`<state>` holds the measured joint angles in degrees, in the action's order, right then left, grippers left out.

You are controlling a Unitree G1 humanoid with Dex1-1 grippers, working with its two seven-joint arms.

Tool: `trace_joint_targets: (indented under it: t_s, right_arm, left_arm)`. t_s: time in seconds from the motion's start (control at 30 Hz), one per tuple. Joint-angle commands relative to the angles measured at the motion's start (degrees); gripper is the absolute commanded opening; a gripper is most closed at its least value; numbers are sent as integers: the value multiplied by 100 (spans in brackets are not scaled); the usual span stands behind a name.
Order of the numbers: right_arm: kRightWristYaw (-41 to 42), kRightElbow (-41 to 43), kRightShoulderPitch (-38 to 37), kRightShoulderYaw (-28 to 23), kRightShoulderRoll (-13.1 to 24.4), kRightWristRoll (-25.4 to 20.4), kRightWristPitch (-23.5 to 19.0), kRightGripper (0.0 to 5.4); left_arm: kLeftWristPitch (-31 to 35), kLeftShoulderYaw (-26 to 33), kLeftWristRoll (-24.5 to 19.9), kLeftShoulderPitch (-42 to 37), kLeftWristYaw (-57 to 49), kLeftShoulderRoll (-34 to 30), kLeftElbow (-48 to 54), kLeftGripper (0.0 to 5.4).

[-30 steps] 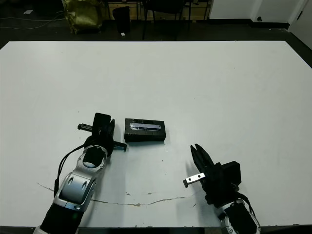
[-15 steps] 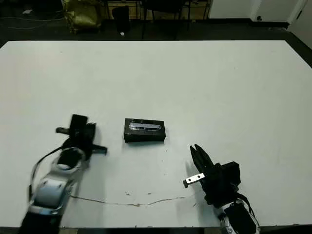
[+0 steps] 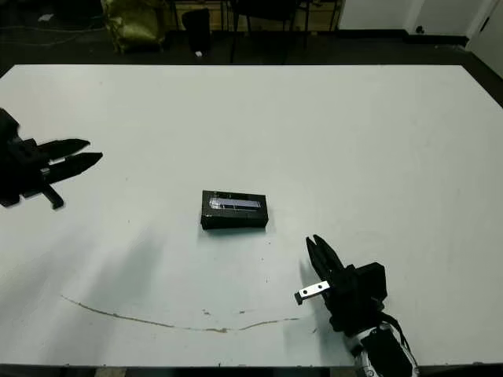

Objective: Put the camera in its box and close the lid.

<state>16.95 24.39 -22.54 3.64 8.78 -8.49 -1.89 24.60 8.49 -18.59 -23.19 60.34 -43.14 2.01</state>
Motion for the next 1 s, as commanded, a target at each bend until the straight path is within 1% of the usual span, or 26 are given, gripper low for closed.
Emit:
trace_joint_targets:
  t_s: [0.03, 0.17, 0.33, 0.4, 0.47, 0.57, 0.67, 0.8, 1.0]
  right_arm:
    - [10, -22, -127, -32, 106, -3, -125, 0]
    - [22, -10, -129, -60, 129, 4, -135, 0]
    - [53, -7, -127, -76, 125, -70, -187, 0]
    - [116, -121, -94, -91, 135, -80, -13, 0]
    - [157, -183, -70, -112, 149, -77, 66, 0]
    - [110, -68, -87, -137, 164, -69, -139, 0]
    - [138, -87, -70, -161, 185, -63, -115, 0]
    - [108, -19, -71, -170, 166, -82, -223, 0]
    - [183, -162, 20, -168, 189, -76, -79, 0]
  left_arm:
    - [-309, -464, 43, -456, 586, -171, -374, 270]
    - [-670, -1007, 145, -972, 1178, -93, -762, 366]
    - [-527, -1633, 266, -1348, 1402, 116, -914, 481]
    - [-659, -1876, 368, -1406, 1481, 251, -998, 531]
    - [-812, -2044, 479, -1439, 1516, 361, -1093, 536]
    - [-984, -2191, 553, -1500, 1592, 520, -1277, 536]
    - [-1088, -2280, 565, -1582, 1731, 681, -1541, 536]
    - [-1147, -2245, 481, -1635, 1889, 903, -1869, 536]
    - [-1456, -2130, 432, -1679, 1960, 1223, -2455, 536]
